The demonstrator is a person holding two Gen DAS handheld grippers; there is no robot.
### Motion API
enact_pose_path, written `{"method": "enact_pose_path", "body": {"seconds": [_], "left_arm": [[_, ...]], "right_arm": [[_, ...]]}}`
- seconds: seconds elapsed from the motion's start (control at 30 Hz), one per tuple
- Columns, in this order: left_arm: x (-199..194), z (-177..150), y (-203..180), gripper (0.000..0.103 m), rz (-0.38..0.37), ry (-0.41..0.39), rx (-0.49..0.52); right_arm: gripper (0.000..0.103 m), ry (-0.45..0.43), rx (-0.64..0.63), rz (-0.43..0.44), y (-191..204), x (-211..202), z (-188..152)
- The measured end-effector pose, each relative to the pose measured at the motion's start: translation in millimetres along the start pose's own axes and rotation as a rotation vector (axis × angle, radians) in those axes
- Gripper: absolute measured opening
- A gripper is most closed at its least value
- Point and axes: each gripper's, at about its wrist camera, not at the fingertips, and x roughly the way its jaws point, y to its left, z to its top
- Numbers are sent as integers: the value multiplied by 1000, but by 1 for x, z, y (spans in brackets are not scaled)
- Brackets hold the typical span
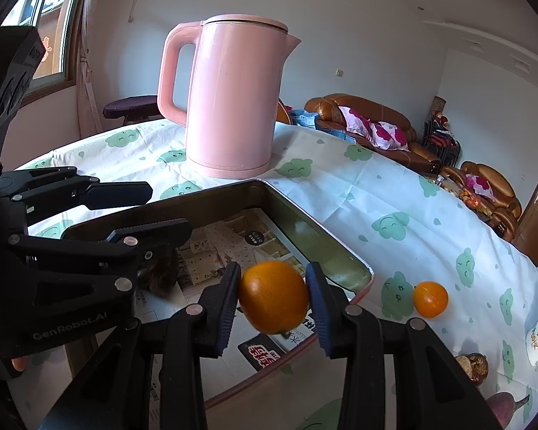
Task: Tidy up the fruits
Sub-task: 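Open the right tool to drop the orange into the tin while the left tool drops the mangosteen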
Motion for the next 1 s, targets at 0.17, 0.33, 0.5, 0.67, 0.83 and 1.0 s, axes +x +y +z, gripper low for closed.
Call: {"method": "enact_pose_path", "body": {"seconds": [0.17,0.33,0.5,0.67,0.83,1.0], "left_arm": [[-2,0,2,50,3,-8,-9],[-7,0,5,59,23,-32,-23],[-18,0,5,82,12,-75,-39],[-34,2,-10,88,0,-117,-4],[-49,5,-17,98,-4,-156,-9],[-53,4,-35,100,-47,-159,1]], "right_arm": [[48,-5,7,-7,-1,-1,-1],[53,-20,23,-20,-4,-5,-2],[63,-17,33,-45,-6,-10,-4],[64,-35,9,-70,-2,-24,-5],[64,-43,13,-130,-11,-43,-13],[65,-48,73,-171,-34,-66,-27]]}}
